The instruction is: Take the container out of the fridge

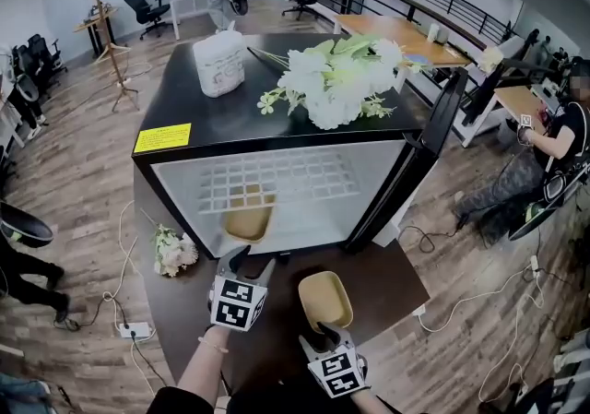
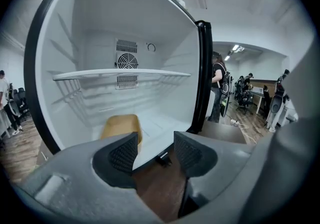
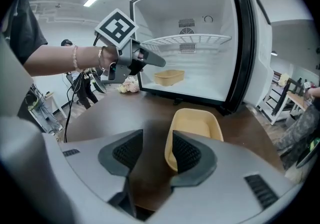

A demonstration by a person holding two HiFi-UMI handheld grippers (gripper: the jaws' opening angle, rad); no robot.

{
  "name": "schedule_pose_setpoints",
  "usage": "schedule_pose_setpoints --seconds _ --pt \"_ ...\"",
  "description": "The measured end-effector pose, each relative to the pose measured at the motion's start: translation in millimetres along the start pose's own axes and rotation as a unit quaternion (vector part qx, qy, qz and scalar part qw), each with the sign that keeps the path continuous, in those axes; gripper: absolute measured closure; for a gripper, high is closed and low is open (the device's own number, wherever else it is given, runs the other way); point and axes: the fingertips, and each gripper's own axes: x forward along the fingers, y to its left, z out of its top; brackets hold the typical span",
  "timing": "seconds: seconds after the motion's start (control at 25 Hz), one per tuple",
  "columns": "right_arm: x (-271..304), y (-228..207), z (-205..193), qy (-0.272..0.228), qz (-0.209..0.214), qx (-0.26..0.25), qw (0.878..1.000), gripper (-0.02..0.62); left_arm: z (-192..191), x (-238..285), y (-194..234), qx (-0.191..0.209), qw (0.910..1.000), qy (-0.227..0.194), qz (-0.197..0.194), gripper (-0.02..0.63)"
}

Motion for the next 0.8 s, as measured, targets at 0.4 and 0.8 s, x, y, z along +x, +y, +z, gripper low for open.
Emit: schedule_pose_setpoints --seconds 0.4,0.8 --pt "2.1 -10.7 1.1 -0.002 -0.003 0.018 1.0 0.41 -3.3 36.7 16.9 0.013 0.999 0.042 0.007 0.394" --pt "5.7 -11.1 5.8 -0.007 -0.004 0.015 1.0 0.43 -11.9 67.3 25.1 0.042 0.9952 0.089 0.001 0.394"
